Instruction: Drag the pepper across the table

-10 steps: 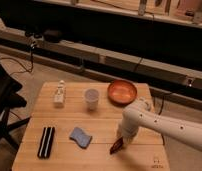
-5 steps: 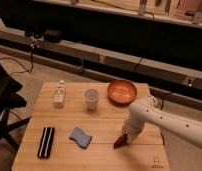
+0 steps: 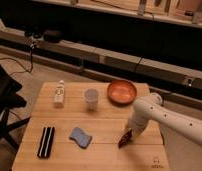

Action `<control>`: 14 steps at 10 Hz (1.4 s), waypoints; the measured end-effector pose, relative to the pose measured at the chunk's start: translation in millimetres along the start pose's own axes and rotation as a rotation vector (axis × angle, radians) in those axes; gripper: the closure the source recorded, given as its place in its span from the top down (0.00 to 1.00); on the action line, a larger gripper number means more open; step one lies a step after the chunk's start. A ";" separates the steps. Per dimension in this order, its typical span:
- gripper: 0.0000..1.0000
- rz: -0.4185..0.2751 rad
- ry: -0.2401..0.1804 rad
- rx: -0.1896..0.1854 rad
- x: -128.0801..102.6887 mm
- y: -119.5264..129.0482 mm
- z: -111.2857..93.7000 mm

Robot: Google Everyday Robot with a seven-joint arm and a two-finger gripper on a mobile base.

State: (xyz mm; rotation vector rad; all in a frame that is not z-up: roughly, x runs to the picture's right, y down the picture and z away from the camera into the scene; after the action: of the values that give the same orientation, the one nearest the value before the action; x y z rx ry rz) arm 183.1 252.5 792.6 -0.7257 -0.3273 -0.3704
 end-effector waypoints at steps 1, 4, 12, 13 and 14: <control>0.19 0.070 0.000 -0.001 3.5 -2.4 -0.7; 0.19 -0.016 0.001 0.000 17.3 -6.8 -4.6; 0.19 -0.058 0.005 -0.004 30.5 -29.8 -5.2; 0.19 -0.034 0.007 -0.006 31.7 -32.6 -5.7; 0.19 -0.014 0.008 -0.007 31.3 -36.3 -5.7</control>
State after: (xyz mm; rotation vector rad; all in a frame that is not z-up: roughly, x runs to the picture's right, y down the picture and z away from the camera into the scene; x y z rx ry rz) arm 195.9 216.9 822.5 -0.7286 -0.3238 -0.3875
